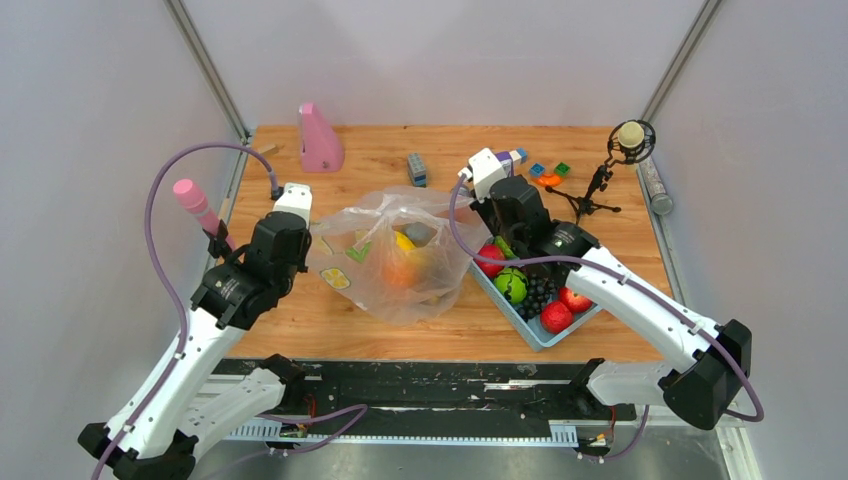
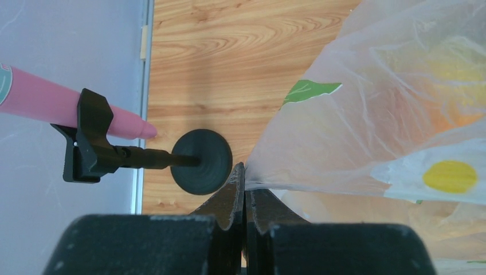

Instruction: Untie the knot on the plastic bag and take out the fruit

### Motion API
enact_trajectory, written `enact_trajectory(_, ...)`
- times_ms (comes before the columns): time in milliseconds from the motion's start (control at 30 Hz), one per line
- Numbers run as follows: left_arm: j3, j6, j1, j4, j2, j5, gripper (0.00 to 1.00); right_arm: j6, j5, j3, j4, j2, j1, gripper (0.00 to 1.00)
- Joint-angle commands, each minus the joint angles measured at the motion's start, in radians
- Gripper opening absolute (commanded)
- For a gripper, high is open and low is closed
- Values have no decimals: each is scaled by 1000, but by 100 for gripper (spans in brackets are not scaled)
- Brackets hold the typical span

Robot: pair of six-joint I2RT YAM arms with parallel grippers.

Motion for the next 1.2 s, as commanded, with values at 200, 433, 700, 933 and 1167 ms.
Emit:
enact_trajectory(200, 61, 51, 9, -6, -10, -91, 0, -45, 33, 9, -7, -31, -35, 12)
enact_trajectory(433, 61, 37, 10, -19, -12, -85, 0, 1, -67, -23, -9, -76, -148, 12)
enact_trajectory(700, 52, 35, 10, 41, -34, 86, 0, 110, -295, 38, -50, -80, -158, 31)
enact_trajectory(933, 40, -11, 11, 119, -13, 273, 0, 224, -533, 108, -58, -95, -134, 62)
enact_trajectory(1167, 1, -33, 10, 154, -18, 323, 0, 318, -588, 200, -66, -133, -116, 80)
